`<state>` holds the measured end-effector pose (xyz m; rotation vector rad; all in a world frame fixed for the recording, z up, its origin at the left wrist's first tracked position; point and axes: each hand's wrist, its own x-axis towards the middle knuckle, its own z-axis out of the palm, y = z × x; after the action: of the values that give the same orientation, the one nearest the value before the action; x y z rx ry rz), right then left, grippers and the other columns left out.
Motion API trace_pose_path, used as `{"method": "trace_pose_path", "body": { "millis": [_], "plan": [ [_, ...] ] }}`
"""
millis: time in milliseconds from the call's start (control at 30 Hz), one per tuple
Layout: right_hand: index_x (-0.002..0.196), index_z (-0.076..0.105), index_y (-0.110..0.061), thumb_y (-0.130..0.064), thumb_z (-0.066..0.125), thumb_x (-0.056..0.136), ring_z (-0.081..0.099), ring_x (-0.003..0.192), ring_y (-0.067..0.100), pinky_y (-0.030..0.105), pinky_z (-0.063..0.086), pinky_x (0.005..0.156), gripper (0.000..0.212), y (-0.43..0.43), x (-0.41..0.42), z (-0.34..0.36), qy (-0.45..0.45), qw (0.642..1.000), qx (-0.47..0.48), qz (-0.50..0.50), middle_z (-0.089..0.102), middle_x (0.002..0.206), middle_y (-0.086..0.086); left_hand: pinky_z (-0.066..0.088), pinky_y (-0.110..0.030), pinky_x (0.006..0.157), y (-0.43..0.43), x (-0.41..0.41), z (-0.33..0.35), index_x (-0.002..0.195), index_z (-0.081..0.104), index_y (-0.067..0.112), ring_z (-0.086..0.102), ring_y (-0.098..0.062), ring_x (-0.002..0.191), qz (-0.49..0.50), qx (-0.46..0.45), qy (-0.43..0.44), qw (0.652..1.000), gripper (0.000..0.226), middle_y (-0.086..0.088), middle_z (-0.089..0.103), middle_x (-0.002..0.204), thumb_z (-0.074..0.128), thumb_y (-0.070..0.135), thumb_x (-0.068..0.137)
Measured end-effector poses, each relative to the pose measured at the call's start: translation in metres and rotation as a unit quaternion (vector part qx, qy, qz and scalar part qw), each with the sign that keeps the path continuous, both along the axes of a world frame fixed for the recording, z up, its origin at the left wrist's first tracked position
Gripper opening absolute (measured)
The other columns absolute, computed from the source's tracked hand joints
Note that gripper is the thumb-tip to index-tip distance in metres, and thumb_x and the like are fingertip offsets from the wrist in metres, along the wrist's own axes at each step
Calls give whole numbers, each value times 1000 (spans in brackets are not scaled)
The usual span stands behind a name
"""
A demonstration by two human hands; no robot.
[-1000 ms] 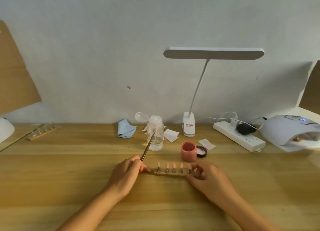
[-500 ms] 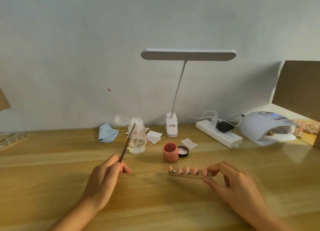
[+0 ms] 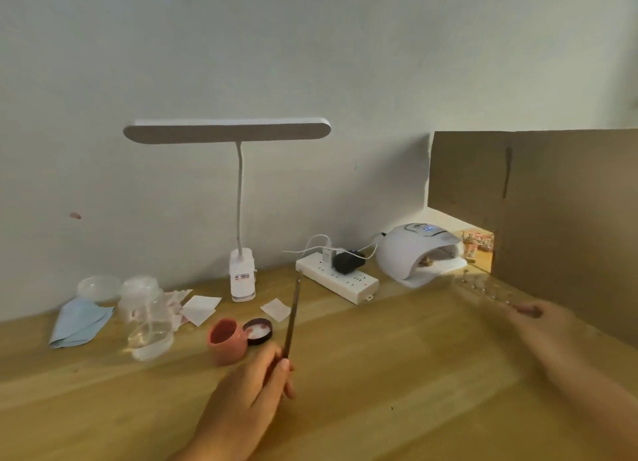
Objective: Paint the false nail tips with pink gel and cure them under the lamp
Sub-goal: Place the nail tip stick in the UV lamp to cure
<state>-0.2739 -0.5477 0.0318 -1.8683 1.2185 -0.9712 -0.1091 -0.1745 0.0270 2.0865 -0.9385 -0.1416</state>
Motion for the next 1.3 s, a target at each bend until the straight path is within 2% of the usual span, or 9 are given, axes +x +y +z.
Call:
{"method": "trace_pose_path", "body": {
  "millis": [200, 367, 633, 733, 900, 1000, 1100, 1167, 1300],
  "plan": [
    [93, 73, -21, -34, 66, 89, 56, 84, 25, 33, 45, 73, 15, -25, 54, -1, 40, 999, 13, -24, 70, 104, 8, 55, -31, 81, -98, -19, 1, 95, 55, 33, 65, 0, 75, -4, -8, 54, 998, 16, 17, 71, 83, 42, 35, 104],
    [89, 73, -29, -39, 64, 89, 62, 88, 28, 30, 43, 69, 13, -31, 90, 1, 90, 996, -21, 4, 71, 101, 5, 48, -20, 77, -119, -22, -10, 92, 46, 35, 61, 8, 76, 36, -1, 33, 999, 16, 35, 66, 80, 37, 45, 101],
    [98, 66, -21, -50, 64, 87, 57, 107, 30, 34, 48, 89, 31, -48, 152, -4, 170, 985, 10, -12, 68, 103, 7, 51, -30, 77, -128, -5, -9, 88, 57, 26, 66, -7, 70, 7, -89, 146, 985, 15, 14, 72, 77, 49, 29, 100],
    [106, 59, -18, -37, 63, 88, 51, 112, 31, 35, 38, 92, 26, -49, 170, -6, 167, 985, 11, -30, 63, 108, 10, 51, -30, 66, -129, -1, -13, 89, 59, 27, 65, -10, 69, 25, -127, 147, 981, 15, 13, 72, 75, 50, 30, 100],
    [132, 35, -10, -26, 62, 87, 57, 109, 32, 37, 35, 98, 55, -55, 182, -7, 122, 991, 52, -10, 54, 90, 6, 49, -26, 66, -132, -2, -14, 89, 58, 29, 62, -4, 65, 34, -132, 134, 981, 15, 17, 71, 76, 50, 37, 99],
    [120, 41, -11, -19, 59, 88, 57, 104, 33, 42, 41, 98, 37, -60, 174, -10, 57, 997, 54, 17, 49, 82, 0, 51, -29, 66, -133, -3, -14, 88, 58, 29, 59, -2, 60, 45, -134, 131, 981, 14, 18, 71, 74, 51, 36, 99],
    [95, 41, -18, -15, 47, 90, 54, 82, 34, 40, 43, 76, 8, -63, 165, -4, -63, 996, -48, -45, 53, 78, 3, 55, -35, 66, -133, -2, -14, 88, 58, 29, 60, 0, 60, 51, -126, 132, 982, 14, 19, 71, 74, 52, 36, 98],
    [90, 46, -22, -12, 46, 86, 52, 77, 31, 37, 40, 72, 10, -68, 166, 13, -103, 979, -162, -70, 55, 77, 0, 57, -33, 68, -134, -2, -14, 89, 58, 29, 61, 1, 64, 53, -118, 126, 984, 14, 21, 70, 75, 51, 38, 98],
    [118, 60, -28, -14, 49, 87, 54, 110, 29, 41, 43, 93, 37, -96, 190, 51, 108, 969, -207, 84, 63, 111, 2, 52, -25, 67, -135, -1, -17, 89, 57, 26, 61, 0, 63, 54, -125, 124, 983, 16, 21, 71, 73, 51, 37, 98]
  ]
}}
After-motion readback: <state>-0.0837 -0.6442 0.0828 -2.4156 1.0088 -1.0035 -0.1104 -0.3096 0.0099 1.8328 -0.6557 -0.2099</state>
